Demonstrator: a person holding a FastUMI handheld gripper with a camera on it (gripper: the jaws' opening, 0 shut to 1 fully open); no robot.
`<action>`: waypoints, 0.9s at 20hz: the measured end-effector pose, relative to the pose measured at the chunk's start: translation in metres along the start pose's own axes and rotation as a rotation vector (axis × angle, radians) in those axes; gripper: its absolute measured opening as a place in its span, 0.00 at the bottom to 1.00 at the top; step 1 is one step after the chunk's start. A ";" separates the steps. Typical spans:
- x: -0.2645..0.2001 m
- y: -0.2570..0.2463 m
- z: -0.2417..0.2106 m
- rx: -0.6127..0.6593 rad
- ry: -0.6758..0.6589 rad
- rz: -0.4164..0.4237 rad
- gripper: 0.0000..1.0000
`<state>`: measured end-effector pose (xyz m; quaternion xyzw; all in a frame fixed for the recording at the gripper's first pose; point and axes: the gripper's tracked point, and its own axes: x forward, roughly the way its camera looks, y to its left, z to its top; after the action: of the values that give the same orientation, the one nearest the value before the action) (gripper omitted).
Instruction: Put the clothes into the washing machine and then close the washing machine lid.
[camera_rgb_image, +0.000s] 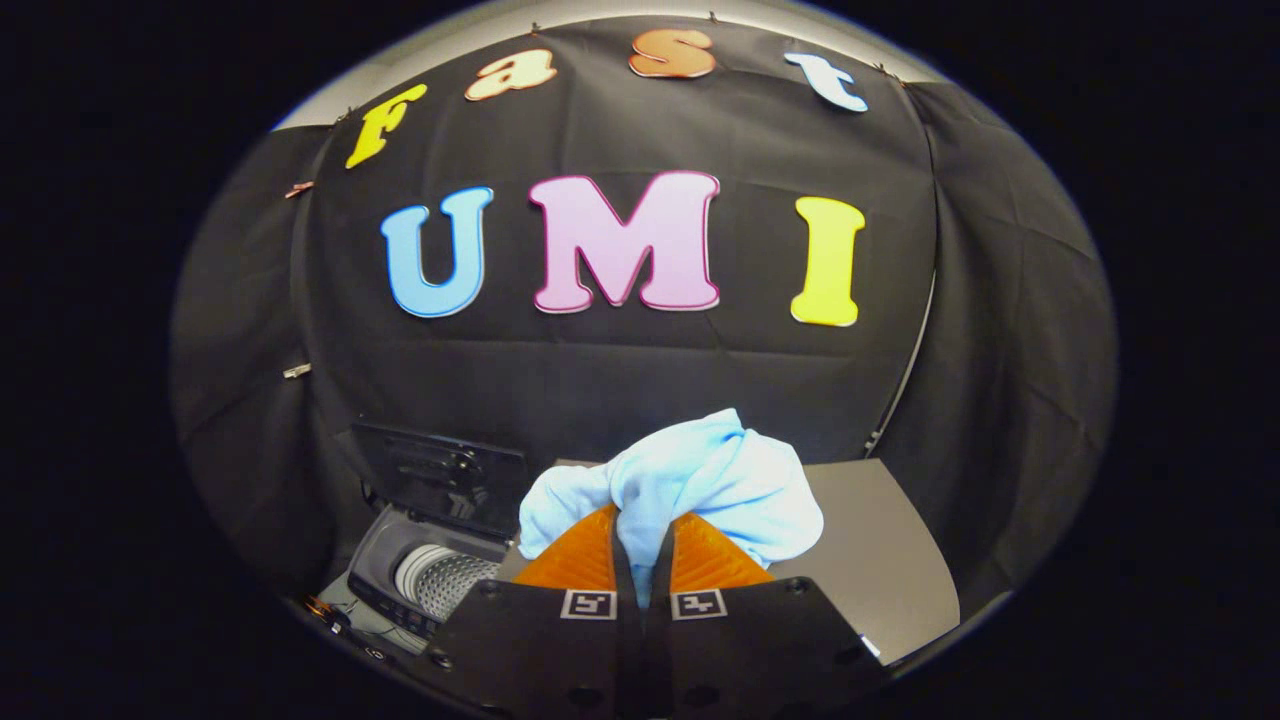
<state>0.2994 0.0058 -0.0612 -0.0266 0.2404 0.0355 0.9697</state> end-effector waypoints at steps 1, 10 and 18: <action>-0.007 0.014 0.007 -0.006 -0.022 0.020 0.05; -0.032 0.157 0.042 -0.050 -0.099 0.265 0.05; 0.007 0.257 0.010 -0.095 -0.029 0.431 0.05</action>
<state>0.2893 0.2627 -0.0644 -0.0195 0.2245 0.2535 0.9407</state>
